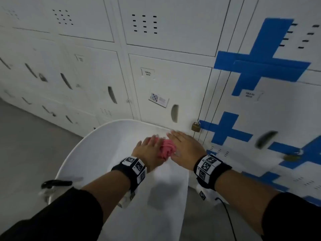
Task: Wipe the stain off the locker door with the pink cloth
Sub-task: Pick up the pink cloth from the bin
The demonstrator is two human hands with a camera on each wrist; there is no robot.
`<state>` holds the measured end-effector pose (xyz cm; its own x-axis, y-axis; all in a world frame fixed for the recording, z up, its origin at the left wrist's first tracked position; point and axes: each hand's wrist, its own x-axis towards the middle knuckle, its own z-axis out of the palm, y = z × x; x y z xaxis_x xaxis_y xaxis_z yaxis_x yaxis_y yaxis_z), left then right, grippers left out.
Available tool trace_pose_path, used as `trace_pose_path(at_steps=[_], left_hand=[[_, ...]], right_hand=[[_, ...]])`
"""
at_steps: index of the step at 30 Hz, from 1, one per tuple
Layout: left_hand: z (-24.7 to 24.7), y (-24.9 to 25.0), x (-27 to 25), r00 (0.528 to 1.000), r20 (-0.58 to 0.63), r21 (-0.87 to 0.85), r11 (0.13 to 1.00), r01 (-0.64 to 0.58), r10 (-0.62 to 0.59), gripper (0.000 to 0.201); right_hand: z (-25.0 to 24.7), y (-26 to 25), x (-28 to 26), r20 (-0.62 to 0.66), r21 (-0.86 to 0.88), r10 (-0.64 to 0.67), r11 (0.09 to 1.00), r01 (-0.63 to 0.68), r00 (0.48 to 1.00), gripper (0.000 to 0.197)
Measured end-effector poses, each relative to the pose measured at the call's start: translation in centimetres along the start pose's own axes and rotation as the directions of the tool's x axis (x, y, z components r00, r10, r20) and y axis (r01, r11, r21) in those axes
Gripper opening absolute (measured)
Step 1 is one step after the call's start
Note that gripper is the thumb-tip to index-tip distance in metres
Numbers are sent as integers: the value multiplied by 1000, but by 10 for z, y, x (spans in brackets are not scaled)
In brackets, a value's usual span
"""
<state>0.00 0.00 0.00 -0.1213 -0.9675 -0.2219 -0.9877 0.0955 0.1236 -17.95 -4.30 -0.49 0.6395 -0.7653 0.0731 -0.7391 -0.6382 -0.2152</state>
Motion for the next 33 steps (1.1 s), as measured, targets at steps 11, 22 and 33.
trace_pose_path(at_steps=[11, 22, 33], left_hand=[[21, -14, 23, 997, -80, 57, 998, -15, 19, 55], [-48, 9, 33, 978, -188, -7, 995, -98, 95, 24], [-176, 107, 25, 865, -421, -73, 940, -333, 273, 18]], right_hand=[[39, 7, 16, 48, -9, 56, 998, -55, 997, 67], [-22, 15, 9, -99, 40, 91, 995, -88, 991, 67], [-159, 11, -53, -554, 11, 120, 990, -137, 824, 46]])
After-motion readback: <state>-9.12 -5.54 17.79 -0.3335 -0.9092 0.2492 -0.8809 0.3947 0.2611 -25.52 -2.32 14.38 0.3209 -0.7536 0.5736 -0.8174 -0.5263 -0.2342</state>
